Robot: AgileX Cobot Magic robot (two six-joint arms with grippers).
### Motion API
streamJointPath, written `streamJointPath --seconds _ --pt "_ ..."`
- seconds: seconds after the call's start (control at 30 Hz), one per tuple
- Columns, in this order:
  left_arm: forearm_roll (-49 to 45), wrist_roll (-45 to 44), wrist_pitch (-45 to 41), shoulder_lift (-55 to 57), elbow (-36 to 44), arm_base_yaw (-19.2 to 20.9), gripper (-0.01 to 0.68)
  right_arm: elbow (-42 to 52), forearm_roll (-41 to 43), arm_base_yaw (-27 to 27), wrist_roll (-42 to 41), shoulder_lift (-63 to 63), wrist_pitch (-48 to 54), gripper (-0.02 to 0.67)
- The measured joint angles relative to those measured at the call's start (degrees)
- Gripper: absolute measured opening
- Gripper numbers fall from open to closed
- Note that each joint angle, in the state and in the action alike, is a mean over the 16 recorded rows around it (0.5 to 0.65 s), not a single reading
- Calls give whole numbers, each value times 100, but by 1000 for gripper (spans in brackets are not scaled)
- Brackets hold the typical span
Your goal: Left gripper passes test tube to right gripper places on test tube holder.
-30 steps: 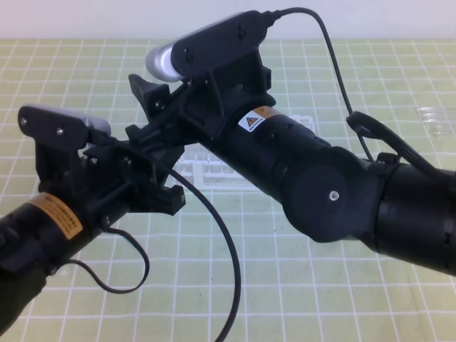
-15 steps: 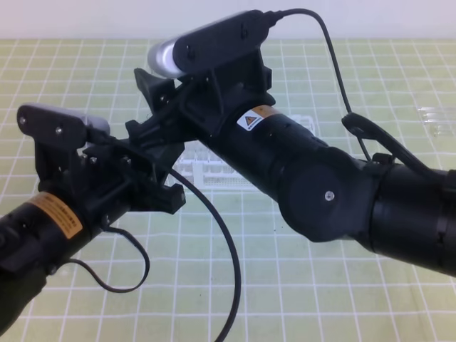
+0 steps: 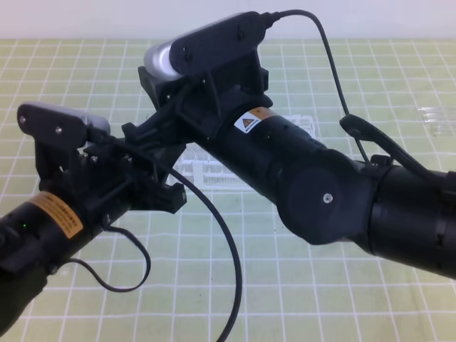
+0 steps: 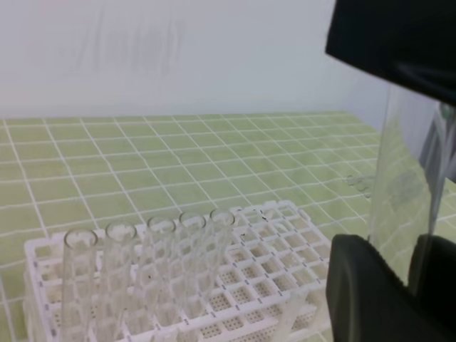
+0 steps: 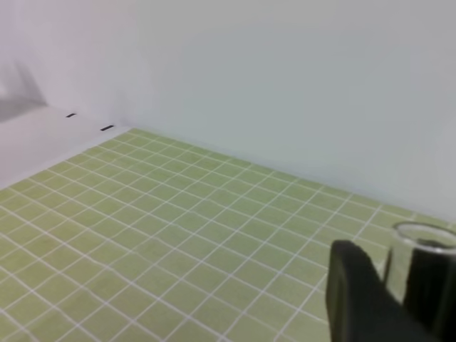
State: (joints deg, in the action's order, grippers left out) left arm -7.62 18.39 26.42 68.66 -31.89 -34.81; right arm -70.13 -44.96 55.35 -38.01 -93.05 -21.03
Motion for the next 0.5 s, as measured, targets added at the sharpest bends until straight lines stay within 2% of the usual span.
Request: streamJointPath --seconds 0.23,0.5 --pt "2 0 27 -3 2 0 23 -4 2 13 28 0 -13 114" --pt "-5 1 -6 4 3 0 61 -5 -3 20 44 0 -33 99"
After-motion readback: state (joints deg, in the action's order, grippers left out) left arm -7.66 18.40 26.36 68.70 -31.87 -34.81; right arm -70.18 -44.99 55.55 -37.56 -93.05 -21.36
